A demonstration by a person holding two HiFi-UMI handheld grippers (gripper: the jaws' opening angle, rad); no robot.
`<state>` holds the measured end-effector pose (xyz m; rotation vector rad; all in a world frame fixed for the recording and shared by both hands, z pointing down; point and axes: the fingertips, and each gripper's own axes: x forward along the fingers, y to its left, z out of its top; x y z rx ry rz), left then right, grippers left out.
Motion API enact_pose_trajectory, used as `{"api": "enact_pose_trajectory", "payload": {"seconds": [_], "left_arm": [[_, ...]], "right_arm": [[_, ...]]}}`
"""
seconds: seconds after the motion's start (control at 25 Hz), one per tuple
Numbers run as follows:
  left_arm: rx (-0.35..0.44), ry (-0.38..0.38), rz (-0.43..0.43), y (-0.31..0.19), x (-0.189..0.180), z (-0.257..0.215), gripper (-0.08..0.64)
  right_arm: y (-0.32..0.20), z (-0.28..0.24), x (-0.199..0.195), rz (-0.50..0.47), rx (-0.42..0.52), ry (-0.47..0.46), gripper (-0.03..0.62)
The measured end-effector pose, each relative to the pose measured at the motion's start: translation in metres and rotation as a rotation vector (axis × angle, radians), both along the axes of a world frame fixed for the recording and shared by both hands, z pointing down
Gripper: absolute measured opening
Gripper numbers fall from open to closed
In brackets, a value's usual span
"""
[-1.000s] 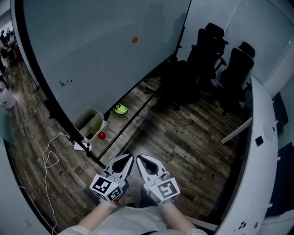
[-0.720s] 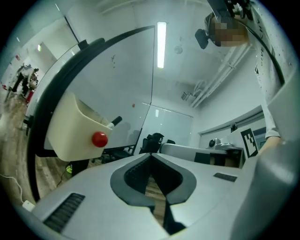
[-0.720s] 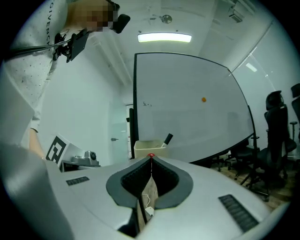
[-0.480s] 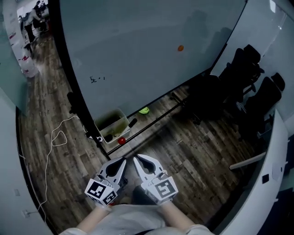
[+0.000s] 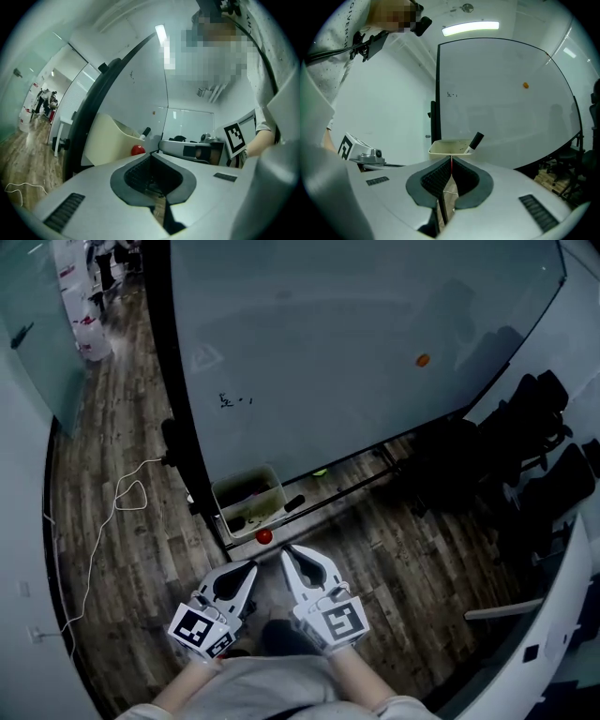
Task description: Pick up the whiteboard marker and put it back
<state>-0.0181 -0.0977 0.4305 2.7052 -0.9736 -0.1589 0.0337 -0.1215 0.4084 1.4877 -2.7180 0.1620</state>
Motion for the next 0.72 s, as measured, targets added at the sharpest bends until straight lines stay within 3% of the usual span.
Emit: {"api": "enact_pose_trajectory", "payload": {"seconds": [0.72], "left_arm": [[0.011,0.008,0.085,-0.012,0.068,0.014,0.015]], "right_arm": [[-0.043,-0.009,0.022,-0.113,0.013,-0.004,0.021]]}}
